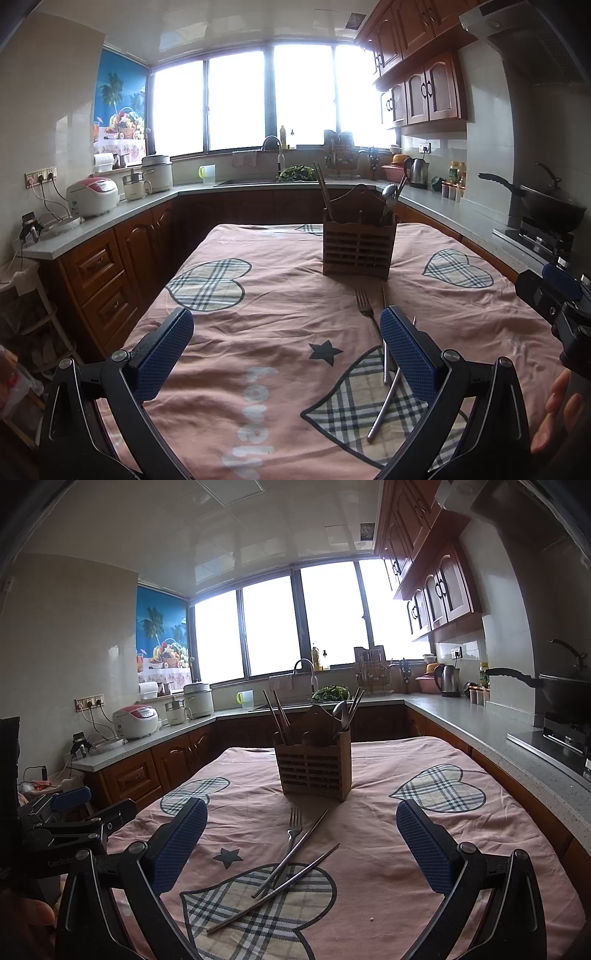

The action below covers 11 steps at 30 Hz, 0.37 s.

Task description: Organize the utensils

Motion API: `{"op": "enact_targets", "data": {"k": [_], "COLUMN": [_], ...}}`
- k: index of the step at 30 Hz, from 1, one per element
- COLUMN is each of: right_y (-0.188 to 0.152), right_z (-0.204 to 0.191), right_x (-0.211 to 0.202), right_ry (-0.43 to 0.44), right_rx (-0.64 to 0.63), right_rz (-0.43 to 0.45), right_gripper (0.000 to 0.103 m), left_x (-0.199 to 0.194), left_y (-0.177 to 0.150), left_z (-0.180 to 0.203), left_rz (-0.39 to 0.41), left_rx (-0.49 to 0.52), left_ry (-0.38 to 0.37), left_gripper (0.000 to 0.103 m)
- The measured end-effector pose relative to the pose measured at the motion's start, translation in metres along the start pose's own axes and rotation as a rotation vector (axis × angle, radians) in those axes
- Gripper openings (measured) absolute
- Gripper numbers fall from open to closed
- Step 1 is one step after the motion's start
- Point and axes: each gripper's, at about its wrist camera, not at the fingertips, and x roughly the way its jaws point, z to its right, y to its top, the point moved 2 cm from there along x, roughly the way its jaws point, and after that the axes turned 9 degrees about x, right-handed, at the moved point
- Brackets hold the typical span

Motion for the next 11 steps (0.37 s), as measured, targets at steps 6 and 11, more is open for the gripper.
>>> {"op": "enact_targets", "data": {"k": [6, 11], "right_y": [-0.0012, -0.0012], "right_z": [0.0021, 0.0054], "right_x": [0.0041, 0.0102], "right_ry": [-0.002, -0.010], "right_rx": [0.002, 0.006], "right_rz": [-0.007, -0.024], "right_gripper": [0.103, 0.103], "left_x": [0.0029, 0.0090], "left_y": [-0.0002, 0.0000], "left_z": [0.0000, -0.0001], "left_rz": [-0.002, -0.009], "left_rx": [-0.002, -0.007], "left_ry": [-0.003, -0.016], "left_gripper": [0.103, 0.103]}}
